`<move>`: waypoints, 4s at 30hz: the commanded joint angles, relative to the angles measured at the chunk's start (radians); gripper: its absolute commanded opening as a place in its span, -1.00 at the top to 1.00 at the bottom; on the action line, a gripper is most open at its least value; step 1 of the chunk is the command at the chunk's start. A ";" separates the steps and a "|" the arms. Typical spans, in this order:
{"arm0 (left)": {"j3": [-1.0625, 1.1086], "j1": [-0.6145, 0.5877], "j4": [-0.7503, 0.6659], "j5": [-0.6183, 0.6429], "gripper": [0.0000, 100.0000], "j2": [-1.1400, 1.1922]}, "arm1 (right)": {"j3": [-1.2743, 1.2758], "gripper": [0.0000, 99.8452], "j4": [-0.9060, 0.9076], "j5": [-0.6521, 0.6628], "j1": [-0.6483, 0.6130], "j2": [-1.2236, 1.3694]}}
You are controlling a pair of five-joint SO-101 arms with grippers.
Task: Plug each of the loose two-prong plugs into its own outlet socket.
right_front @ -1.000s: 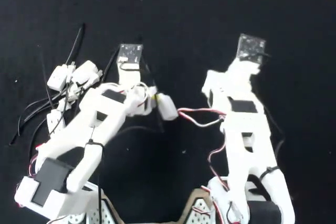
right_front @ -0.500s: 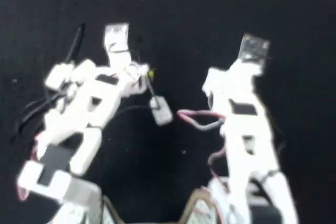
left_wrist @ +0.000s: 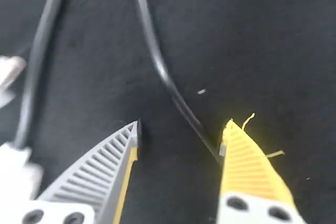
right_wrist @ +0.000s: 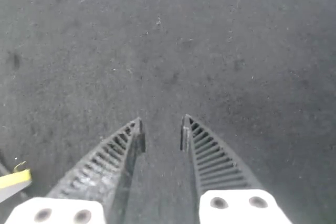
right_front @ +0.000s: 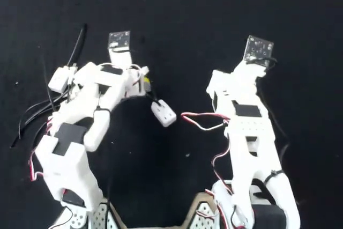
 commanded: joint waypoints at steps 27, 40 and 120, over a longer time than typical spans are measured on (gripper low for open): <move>0.423 -0.401 -0.032 0.011 0.49 -0.445 | -0.061 0.50 0.235 0.238 -0.617 0.087; 0.430 -0.401 -0.040 0.011 0.49 -0.443 | -0.130 0.49 0.249 0.410 -0.718 0.265; 0.444 -0.403 -0.040 0.005 0.49 -0.446 | -0.573 0.84 0.614 0.404 -0.098 0.424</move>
